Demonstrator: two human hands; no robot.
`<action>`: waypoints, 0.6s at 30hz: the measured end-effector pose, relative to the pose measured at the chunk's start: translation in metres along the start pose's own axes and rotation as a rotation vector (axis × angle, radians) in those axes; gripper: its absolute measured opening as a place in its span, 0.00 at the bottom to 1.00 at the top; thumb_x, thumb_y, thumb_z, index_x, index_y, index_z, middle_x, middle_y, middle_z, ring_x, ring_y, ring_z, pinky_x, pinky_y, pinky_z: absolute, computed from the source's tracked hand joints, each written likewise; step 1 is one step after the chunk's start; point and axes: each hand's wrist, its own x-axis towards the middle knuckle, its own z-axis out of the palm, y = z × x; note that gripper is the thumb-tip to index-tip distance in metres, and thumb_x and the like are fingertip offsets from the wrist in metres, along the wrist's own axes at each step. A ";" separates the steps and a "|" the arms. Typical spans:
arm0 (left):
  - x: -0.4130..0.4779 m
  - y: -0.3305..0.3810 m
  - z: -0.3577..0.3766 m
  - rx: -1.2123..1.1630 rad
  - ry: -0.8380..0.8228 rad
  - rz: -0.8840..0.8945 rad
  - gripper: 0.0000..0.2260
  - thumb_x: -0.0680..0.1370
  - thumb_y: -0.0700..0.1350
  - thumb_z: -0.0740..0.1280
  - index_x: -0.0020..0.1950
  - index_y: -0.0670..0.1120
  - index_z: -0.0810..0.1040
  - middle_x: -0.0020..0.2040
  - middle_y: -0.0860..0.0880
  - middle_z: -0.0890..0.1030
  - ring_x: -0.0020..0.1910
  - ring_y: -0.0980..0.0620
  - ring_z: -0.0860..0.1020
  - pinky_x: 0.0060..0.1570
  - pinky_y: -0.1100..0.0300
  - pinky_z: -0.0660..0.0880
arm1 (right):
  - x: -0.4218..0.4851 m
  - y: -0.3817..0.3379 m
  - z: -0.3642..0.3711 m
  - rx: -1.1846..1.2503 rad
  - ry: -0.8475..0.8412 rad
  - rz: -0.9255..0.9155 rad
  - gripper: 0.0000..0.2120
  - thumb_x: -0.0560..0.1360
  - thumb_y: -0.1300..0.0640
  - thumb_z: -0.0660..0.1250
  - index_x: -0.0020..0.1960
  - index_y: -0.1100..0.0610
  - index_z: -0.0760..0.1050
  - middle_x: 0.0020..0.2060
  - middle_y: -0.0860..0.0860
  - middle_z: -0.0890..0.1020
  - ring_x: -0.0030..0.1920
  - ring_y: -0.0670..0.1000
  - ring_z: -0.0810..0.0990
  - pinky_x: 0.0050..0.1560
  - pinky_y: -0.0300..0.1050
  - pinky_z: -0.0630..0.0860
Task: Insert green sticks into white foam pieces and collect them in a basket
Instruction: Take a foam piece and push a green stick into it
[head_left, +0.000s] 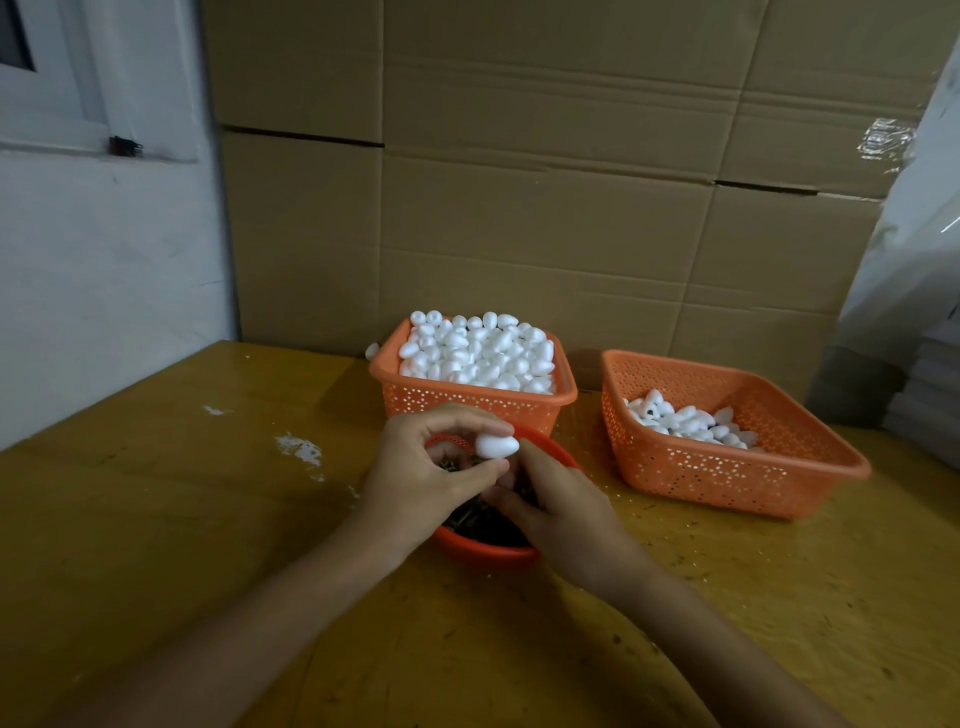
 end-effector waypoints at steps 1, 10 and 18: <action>0.000 0.000 -0.001 0.005 0.002 0.000 0.14 0.71 0.29 0.78 0.51 0.45 0.88 0.52 0.50 0.87 0.56 0.50 0.85 0.48 0.61 0.81 | 0.000 -0.001 0.000 0.012 0.006 0.007 0.12 0.84 0.51 0.67 0.65 0.55 0.74 0.51 0.49 0.83 0.52 0.52 0.81 0.54 0.61 0.76; 0.000 -0.002 -0.001 -0.004 0.042 -0.061 0.13 0.71 0.35 0.81 0.52 0.48 0.88 0.53 0.52 0.86 0.53 0.49 0.85 0.48 0.59 0.82 | 0.001 -0.002 0.002 0.018 0.079 0.072 0.09 0.86 0.49 0.63 0.57 0.55 0.72 0.47 0.44 0.84 0.47 0.47 0.82 0.49 0.57 0.77; -0.001 -0.001 -0.002 -0.003 0.041 -0.097 0.10 0.75 0.40 0.79 0.53 0.51 0.86 0.52 0.52 0.87 0.53 0.51 0.85 0.46 0.60 0.81 | 0.001 0.000 0.004 0.014 0.066 0.082 0.08 0.85 0.49 0.63 0.51 0.51 0.69 0.36 0.31 0.81 0.40 0.38 0.79 0.44 0.49 0.73</action>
